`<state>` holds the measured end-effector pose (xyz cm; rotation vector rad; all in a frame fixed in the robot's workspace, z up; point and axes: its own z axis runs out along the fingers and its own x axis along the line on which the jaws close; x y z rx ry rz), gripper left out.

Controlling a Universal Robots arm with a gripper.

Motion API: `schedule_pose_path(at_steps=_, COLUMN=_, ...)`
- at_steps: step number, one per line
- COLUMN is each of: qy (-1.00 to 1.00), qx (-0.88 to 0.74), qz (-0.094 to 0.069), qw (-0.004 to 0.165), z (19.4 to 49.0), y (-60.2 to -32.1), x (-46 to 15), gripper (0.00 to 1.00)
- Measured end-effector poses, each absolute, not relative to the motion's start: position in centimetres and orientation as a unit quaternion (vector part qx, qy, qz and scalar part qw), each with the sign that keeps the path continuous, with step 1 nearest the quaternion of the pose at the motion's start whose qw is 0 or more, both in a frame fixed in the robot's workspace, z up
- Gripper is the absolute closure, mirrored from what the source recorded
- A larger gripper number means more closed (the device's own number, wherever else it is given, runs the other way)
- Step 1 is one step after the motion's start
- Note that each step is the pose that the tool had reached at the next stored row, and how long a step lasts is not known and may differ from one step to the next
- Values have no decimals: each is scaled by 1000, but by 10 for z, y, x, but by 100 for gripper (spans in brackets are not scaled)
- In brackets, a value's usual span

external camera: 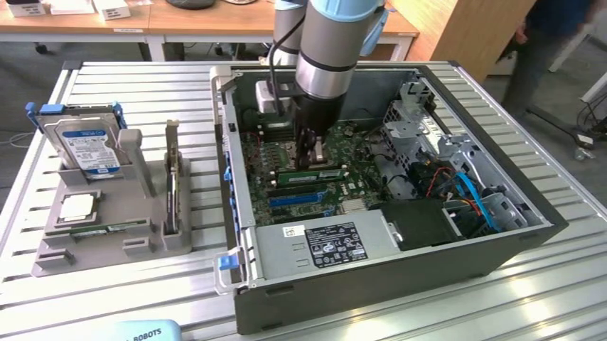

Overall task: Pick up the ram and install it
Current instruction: 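Press down the ram until it locks into place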

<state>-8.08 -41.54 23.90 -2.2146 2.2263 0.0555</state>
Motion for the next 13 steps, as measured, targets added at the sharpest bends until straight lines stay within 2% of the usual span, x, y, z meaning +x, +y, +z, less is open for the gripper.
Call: schedule_pose_path(at_steps=13, qy=709, qx=-705, qz=18, qw=0, z=233, y=-415, x=-81, gripper=90)
